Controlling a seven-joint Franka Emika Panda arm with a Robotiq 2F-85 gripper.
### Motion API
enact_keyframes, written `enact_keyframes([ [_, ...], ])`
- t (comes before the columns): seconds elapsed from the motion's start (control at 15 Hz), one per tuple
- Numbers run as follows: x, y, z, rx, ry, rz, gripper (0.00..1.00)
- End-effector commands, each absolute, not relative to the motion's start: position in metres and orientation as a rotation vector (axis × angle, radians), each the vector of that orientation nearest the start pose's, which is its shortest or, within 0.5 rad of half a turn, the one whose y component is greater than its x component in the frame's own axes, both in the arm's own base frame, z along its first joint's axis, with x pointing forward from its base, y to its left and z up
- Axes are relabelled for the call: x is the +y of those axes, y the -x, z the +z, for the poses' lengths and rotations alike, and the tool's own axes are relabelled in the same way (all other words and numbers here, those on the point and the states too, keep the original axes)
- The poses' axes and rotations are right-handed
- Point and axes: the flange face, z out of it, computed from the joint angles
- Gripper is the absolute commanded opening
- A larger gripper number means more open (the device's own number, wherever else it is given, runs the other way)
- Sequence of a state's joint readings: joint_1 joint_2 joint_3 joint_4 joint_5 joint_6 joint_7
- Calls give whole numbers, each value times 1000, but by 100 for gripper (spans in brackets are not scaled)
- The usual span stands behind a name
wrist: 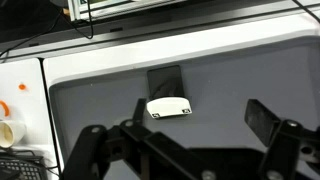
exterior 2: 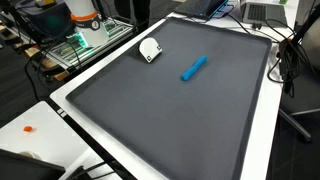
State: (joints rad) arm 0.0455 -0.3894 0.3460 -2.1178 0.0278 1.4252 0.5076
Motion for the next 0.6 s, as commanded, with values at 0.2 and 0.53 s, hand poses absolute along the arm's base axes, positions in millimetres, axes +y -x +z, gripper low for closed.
enact_keyframes([
  [0.2, 174, -367, 539, 270, 3332, 424, 100],
  [0.53, 131, -372, 499, 552, 3141, 552, 100],
])
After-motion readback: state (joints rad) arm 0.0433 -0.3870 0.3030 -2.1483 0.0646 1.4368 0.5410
